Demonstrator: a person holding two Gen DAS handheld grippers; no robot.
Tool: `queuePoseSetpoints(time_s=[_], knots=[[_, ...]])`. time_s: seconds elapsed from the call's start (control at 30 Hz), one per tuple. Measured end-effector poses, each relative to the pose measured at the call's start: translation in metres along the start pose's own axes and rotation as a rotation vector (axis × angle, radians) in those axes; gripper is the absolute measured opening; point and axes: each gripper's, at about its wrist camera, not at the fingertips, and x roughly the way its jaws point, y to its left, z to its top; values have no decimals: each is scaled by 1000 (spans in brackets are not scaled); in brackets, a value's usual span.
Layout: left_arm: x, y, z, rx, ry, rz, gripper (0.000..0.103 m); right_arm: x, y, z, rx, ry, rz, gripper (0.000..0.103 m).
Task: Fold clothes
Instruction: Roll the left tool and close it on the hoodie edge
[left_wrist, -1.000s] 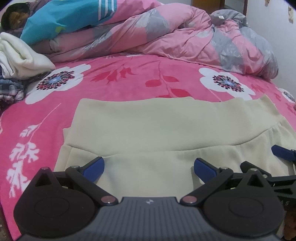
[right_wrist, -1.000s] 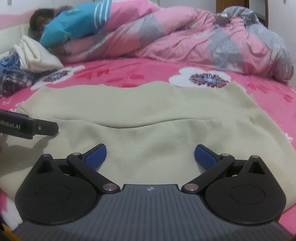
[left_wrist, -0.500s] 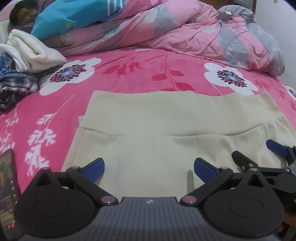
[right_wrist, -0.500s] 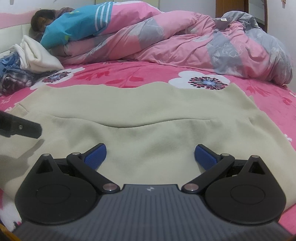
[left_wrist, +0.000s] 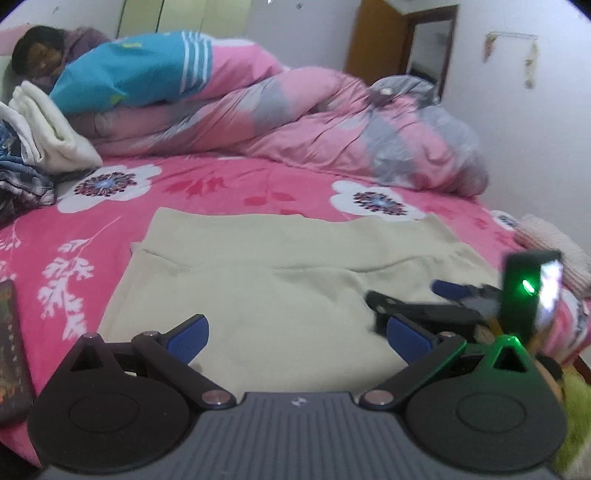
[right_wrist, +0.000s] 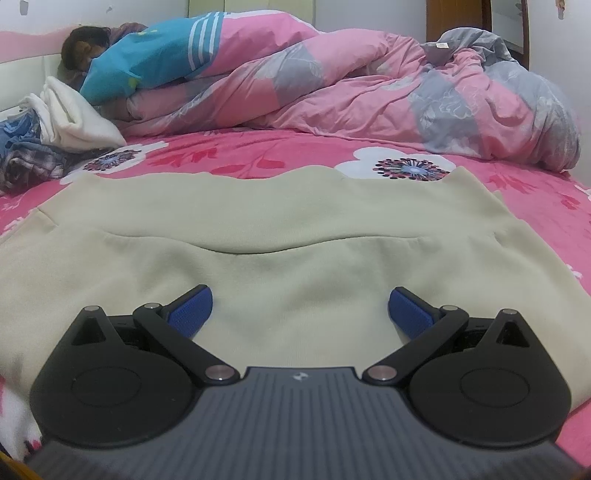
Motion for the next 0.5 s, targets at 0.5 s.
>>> queuePoseSetpoints(time_s=[0.5], knots=[[4, 63, -48, -394, 6, -15, 102, 0, 1, 0, -2, 2, -6, 102]])
